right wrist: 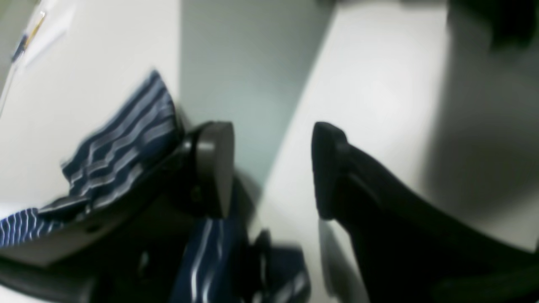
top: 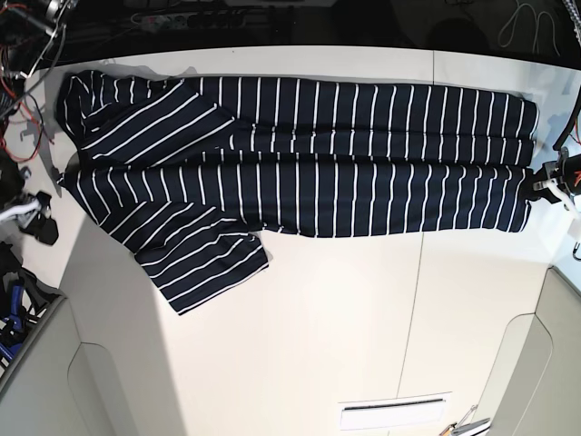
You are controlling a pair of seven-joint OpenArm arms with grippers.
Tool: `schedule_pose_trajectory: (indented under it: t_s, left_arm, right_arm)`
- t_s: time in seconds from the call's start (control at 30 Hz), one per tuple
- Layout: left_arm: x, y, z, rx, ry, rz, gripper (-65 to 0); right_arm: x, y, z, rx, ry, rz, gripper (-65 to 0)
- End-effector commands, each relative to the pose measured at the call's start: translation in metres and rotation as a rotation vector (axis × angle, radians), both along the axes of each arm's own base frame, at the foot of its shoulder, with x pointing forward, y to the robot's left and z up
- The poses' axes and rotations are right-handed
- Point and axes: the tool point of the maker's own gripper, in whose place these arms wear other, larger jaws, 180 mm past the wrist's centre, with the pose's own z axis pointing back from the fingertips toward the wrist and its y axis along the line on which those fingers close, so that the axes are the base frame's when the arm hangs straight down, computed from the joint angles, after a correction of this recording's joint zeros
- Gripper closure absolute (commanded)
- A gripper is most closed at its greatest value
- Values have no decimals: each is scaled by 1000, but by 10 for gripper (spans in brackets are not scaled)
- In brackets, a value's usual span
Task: Fold the T-shirt properly
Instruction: 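Grasp the sleeve end with the right gripper and tuck it inward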
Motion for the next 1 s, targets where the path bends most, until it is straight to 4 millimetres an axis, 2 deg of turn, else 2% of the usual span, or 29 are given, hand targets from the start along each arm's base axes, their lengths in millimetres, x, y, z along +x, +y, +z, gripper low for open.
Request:
schedule_pose_trajectory:
  t_s: [0.0, 0.13, 0.33, 0.5, 0.73, 0.87, 0.97]
  left_arm:
    - [11, 12, 19, 24, -52, 2, 0]
    - [11, 12, 19, 23, -53, 3, 0]
    - [11, 11, 19, 22, -53, 3, 0]
    - [10, 11, 19, 22, -49, 1, 0]
    - [10, 11, 19, 20, -48, 1, 0]
    - [10, 11, 19, 22, -46, 0, 0]
    - [10, 11, 19, 21, -47, 0, 0]
  right_arm:
    - [14, -8, 23, -33, -68, -8, -300]
    - [33, 8, 25, -60, -90, 18, -300]
    - [63, 55, -8, -40, -41, 90, -300]
    - [86, 104, -28, 40, 7, 171, -300]
    - [87, 169, -47, 81, 50, 269, -300]
    - [87, 185, -51, 93, 56, 287, -300]
    - [87, 188, -51, 98, 55, 289, -280]
